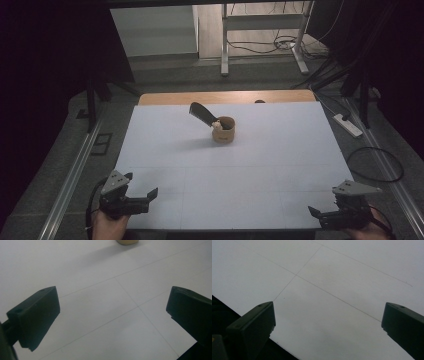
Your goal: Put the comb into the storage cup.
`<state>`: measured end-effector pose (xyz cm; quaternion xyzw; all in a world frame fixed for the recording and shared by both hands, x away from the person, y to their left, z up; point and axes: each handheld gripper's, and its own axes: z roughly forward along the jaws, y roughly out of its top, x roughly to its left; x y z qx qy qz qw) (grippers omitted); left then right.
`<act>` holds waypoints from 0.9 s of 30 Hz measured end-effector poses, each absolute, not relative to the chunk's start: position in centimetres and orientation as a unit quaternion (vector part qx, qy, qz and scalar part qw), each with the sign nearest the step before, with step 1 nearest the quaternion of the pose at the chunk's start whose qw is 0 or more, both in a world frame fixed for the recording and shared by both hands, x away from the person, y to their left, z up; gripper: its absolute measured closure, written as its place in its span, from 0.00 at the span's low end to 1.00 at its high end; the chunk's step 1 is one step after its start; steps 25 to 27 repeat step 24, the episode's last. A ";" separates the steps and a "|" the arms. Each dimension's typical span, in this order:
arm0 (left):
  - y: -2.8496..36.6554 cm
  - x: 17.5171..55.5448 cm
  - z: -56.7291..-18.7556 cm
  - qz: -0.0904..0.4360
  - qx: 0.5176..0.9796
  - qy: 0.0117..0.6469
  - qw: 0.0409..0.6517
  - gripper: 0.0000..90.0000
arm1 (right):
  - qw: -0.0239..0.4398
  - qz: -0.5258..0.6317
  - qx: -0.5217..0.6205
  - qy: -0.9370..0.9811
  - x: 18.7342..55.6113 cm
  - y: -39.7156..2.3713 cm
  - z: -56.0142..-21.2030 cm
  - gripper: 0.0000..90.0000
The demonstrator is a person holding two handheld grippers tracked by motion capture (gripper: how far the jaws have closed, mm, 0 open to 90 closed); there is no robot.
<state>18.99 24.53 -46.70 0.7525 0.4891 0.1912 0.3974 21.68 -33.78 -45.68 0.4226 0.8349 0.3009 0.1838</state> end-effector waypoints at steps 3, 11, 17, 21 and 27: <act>24.6 18.7 -46.9 0.189 0.754 0.491 0.394 0.00 | 0.184 0.300 0.423 0.835 21.7 -33.8 -45.7 0.00; 24.8 17.8 -47.4 0.193 0.757 0.496 0.378 0.00 | 0.186 0.301 0.426 0.833 21.7 -33.9 -45.7 0.00; 24.8 17.4 -47.4 0.205 0.763 0.498 0.358 0.00 | 0.185 0.301 0.428 0.832 21.8 -33.9 -45.7 0.00; 24.7 17.4 -47.4 0.204 0.765 0.500 0.351 0.00 | 0.185 0.301 0.428 0.832 21.8 -33.9 -45.7 0.00; 24.7 17.5 -47.5 0.200 0.762 0.504 0.353 0.00 | 0.184 0.300 0.427 0.833 21.8 -33.8 -45.7 0.00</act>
